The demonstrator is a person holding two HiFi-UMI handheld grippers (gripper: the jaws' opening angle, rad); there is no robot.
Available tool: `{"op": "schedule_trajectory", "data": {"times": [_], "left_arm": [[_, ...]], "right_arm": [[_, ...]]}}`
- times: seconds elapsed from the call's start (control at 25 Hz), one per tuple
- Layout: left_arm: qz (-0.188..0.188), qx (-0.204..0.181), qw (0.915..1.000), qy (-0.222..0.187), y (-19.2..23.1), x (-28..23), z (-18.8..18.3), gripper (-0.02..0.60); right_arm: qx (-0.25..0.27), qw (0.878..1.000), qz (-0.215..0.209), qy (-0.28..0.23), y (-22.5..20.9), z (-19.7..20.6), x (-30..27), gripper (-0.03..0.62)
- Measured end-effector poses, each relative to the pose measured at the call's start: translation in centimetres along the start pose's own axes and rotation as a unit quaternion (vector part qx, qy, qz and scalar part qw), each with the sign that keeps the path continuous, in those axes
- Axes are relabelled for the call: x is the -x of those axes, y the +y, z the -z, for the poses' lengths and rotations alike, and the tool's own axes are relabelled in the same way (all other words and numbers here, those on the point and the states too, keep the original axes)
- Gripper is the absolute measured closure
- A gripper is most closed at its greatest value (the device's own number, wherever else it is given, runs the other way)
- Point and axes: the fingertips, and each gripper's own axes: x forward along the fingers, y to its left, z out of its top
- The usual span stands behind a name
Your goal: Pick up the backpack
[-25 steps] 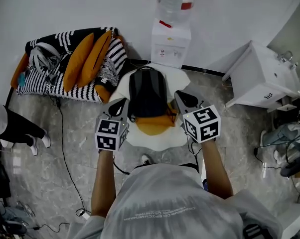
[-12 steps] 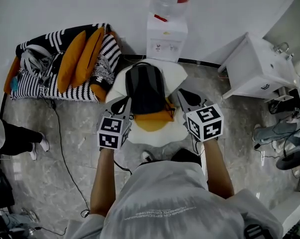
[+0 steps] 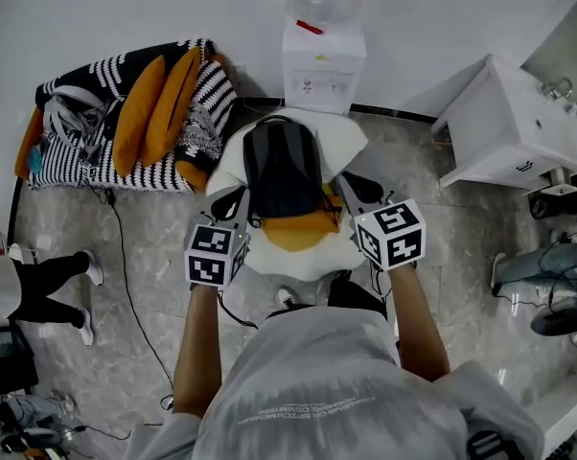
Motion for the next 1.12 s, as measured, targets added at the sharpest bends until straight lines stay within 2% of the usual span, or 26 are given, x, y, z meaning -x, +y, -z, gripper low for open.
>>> {"op": "schedule_trajectory", "data": {"times": [0.2,0.4,0.56,0.68,0.84,0.92,1.12], "left_arm": [[-0.041,0.030,0.9982,0.033,1.2,-3.1,0.5,0.560],[-0.080,0.061,0.9941,0.040,1.6,-5.6,-0.5,0.560],[-0.087,0.099,0.9904,0.041,1.5,-7.8,-0.5,0.560],[-0.091,0.127,0.9869,0.040,1.9,-9.0,0.3,0.560],[-0.082,0.148,0.9852,0.025,3.1,-10.7,0.6,0.560],[-0.076,0.156,0.9842,0.032,3.9,-11.5,1.7,0.558],[-0.053,0.153,0.9844,0.068,5.6,-13.6,4.7,0.560]], "right_arm": [[0.017,0.999,-0.040,-0.002,-2.8,0.3,-1.8,0.591],[0.023,0.997,-0.074,0.005,-6.6,0.5,-3.7,0.591],[0.029,0.993,-0.111,-0.004,-8.8,0.3,-5.4,0.591],[0.041,0.991,-0.130,0.016,-10.1,1.5,-7.0,0.591],[0.065,0.991,-0.115,0.033,-11.9,2.4,-9.3,0.591],[0.070,0.991,-0.104,0.042,-12.1,2.8,-10.4,0.591],[0.029,0.994,-0.084,0.071,-11.5,4.0,-12.8,0.591]]}}
